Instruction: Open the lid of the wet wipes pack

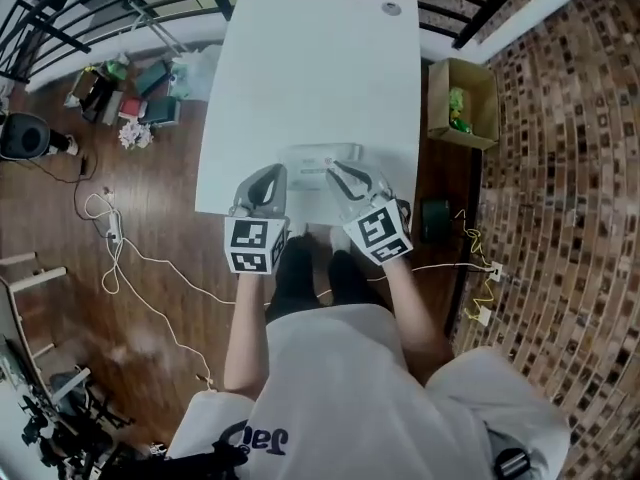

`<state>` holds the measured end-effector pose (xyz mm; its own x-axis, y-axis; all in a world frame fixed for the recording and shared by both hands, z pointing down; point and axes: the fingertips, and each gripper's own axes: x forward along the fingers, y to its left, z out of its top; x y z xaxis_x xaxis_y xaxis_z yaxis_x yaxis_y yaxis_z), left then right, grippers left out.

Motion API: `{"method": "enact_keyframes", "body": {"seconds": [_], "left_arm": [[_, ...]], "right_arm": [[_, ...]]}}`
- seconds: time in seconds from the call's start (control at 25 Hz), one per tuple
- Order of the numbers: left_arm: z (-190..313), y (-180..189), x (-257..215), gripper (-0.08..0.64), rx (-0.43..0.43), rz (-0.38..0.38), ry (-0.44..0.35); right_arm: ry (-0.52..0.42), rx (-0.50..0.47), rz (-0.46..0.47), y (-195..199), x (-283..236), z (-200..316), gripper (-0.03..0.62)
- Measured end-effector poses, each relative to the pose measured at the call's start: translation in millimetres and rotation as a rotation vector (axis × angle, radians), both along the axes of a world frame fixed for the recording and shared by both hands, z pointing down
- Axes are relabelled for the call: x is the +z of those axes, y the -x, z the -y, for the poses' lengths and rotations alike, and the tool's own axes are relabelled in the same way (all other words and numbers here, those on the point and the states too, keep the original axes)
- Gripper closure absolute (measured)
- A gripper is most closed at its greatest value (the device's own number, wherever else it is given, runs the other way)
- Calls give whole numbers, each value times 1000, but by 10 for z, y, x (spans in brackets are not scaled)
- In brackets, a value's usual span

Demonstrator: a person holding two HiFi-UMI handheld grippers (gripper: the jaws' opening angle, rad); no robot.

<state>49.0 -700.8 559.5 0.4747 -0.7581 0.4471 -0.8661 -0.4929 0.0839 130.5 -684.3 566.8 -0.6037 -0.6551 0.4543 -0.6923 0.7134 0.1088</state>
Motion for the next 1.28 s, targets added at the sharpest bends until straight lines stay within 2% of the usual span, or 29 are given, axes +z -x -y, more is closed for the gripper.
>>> {"method": "enact_keyframes", "body": {"seconds": [0.12,0.24,0.44,0.56,0.72,0.84,0.92,1.08,1.28], "left_arm": [[48,66,382,543,-17,48,40],[120,68,608,543,-40,16,71],[-14,-18,1041,543,-36,-24,198],[-14,-27,1225,543,-46,-19,226],[-7,-67,1403,543,-12,16,250],[8,-84,1407,543,-35,-13,244],[7,-90,1419,543,-56,-20,239],[25,-63,1448,543,-61,39,231],[30,-62,1456,543,-79,28,234]], "right_arm": [[27,-13,-79,49,322,-11,503],[35,-82,-173,149,622,-59,487],[32,-145,-303,289,1003,-192,485],[7,-172,-387,293,1156,-204,485],[-17,-194,-448,292,1260,-164,489],[-44,-233,-519,309,1341,-153,500],[-55,-245,-545,291,1353,-143,514],[-55,-265,-536,300,1295,-153,538],[-66,-310,-549,332,1214,-167,575]]}}
